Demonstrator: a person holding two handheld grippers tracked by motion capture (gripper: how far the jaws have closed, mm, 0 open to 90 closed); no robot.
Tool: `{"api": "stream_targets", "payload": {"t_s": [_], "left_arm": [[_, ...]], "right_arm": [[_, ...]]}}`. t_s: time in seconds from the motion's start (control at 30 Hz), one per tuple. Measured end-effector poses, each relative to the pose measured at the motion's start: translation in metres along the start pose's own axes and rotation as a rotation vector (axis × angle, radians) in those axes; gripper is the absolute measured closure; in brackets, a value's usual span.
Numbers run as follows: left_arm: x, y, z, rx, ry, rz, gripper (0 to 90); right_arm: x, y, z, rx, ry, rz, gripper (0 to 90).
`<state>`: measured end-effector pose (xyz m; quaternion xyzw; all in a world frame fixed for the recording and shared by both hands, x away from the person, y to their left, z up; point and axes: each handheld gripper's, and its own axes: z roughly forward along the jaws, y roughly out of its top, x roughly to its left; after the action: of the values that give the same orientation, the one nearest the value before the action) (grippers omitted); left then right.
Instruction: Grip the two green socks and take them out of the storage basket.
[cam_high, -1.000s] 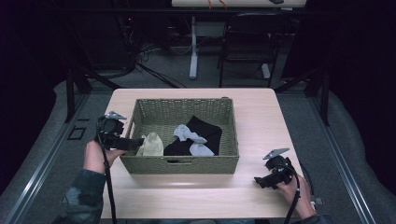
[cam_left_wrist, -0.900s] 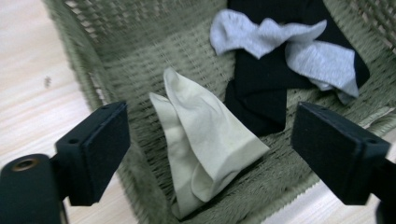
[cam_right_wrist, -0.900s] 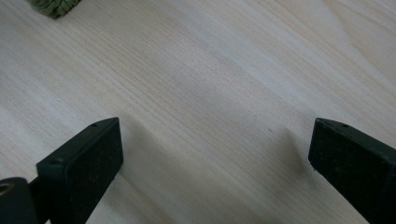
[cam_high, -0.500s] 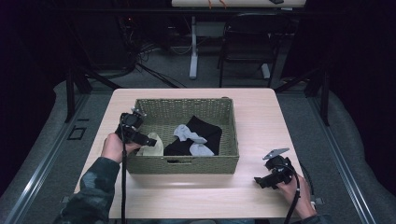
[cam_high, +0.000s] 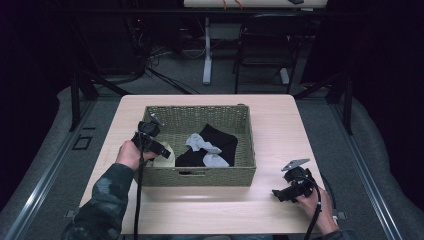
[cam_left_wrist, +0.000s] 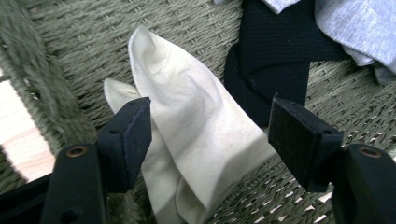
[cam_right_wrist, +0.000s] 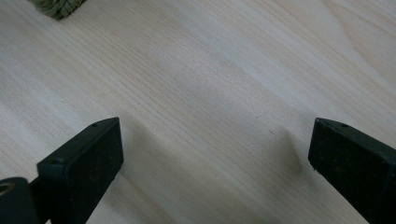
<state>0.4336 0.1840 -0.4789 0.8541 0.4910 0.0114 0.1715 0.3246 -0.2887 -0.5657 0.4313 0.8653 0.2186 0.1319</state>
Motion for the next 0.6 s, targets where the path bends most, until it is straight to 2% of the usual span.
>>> {"api": "stream_targets", "payload": {"t_s": [0.13,0.3,0.4,0.6], "left_arm": [[0.0019,0.0016,0.0032,0.032,0.014,-0.01,36.0],[0.0048,0.0004,0.006,0.076,0.009,-0.028,42.6],[0.0059,-0.0011,0.0066,0.08,-0.002,-0.037,43.8],[0.0093,-0.0051,0.0105,0.095,0.009,-0.05,46.8]], "right_arm": [[0.0001,0.0,0.0001,-0.004,0.002,-0.003,2.5],[0.0001,0.0002,0.0,-0.002,0.004,-0.006,2.5],[0.0004,0.0003,-0.0002,-0.003,0.005,-0.007,2.5],[0.0003,0.0004,-0.0001,-0.003,0.006,-0.008,2.6]]}}
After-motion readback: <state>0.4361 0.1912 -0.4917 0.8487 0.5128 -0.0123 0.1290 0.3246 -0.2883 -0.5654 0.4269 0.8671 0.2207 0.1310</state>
